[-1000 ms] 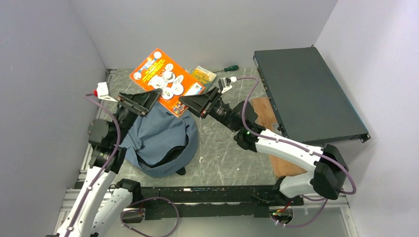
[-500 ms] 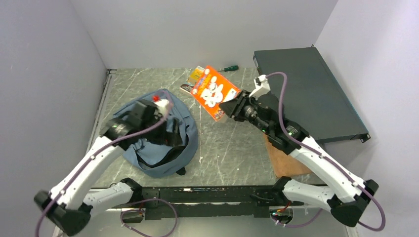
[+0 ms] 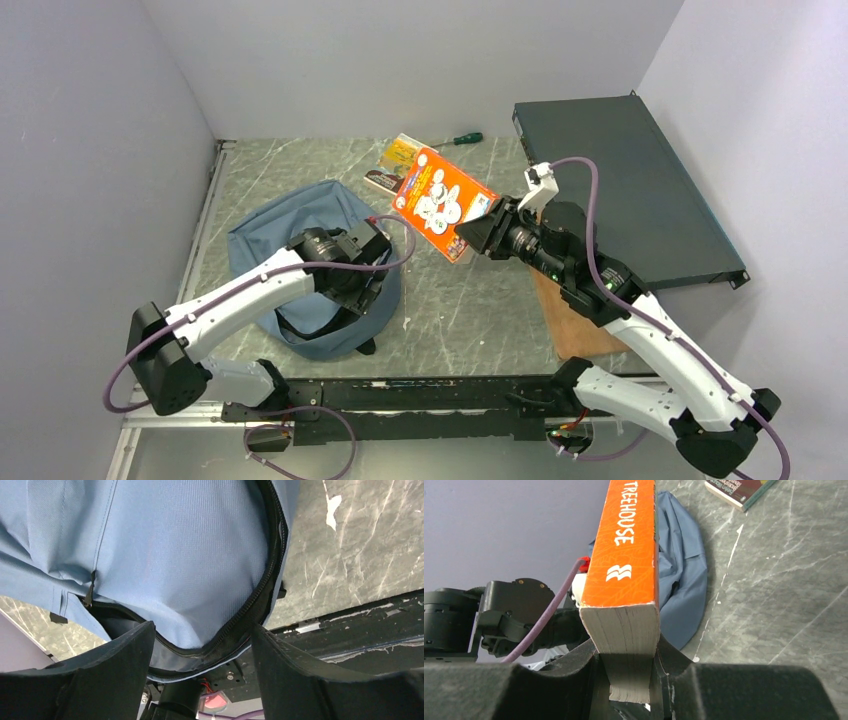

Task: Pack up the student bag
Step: Pick up the book from the center of the board, then place the book in the student bag.

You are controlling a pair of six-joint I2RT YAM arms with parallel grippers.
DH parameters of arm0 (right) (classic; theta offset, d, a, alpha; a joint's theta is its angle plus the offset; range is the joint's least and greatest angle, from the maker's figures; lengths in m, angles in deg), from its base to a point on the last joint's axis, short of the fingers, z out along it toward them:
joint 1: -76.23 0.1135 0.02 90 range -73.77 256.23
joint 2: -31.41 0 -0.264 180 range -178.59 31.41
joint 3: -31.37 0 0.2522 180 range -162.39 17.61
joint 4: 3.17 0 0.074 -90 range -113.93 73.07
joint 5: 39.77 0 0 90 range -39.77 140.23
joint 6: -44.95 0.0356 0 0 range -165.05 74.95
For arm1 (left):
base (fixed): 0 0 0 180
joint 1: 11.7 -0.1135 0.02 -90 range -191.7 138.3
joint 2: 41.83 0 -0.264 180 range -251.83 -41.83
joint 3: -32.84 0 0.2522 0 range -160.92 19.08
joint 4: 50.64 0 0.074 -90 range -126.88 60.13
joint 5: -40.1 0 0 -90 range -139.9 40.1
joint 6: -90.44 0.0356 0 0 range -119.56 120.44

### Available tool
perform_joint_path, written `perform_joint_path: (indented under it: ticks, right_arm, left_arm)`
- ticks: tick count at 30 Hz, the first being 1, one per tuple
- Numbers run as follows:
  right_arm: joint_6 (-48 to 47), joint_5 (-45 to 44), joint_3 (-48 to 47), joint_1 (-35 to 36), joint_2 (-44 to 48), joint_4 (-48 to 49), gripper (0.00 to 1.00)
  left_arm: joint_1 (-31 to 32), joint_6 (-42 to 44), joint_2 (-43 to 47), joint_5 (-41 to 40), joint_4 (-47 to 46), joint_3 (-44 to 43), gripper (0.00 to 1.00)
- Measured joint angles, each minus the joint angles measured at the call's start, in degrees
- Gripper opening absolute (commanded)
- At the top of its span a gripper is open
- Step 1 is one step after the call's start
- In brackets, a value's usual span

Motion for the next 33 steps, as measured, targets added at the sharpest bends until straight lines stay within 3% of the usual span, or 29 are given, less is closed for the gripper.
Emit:
perform_joint_path:
  ticks: [9, 12, 17, 21, 25, 33]
  right_arm:
    - [-2.2, 0.0, 0.7, 0.0, 0.8, -5.8, 0.0]
    - [-2.4, 0.6, -0.2, -0.3, -0.2, -10.2, 0.0]
    - [1.8, 10.2, -0.6, -1.4, -2.6, -12.2, 0.0]
    - [9.2, 22.0, -0.5, -1.7, -5.8, -8.7, 0.0]
    - [18.2, 34.0, 3.8, -1.8, -9.4, 1.5, 0.0]
    - [23.6, 42.5, 7.9, -1.8, -14.1, 5.6, 0.0]
  left_arm:
    - [-0.1, 0.1, -2.7, -7.5, -2.5, 0.1, 0.0]
    - [-1.2, -0.7, -1.9, -10.4, -2.8, -0.8, 0.0]
    - [-6.0, 1.4, 4.2, -10.3, -8.0, -3.9, 0.0]
    - [-9.5, 4.9, 5.0, -9.1, -9.6, -11.3, 0.0]
    - [-9.8, 9.0, 2.0, -8.6, -9.8, -17.3, 0.0]
    - [-9.8, 15.2, -3.3, -5.6, -9.0, -22.2, 0.0]
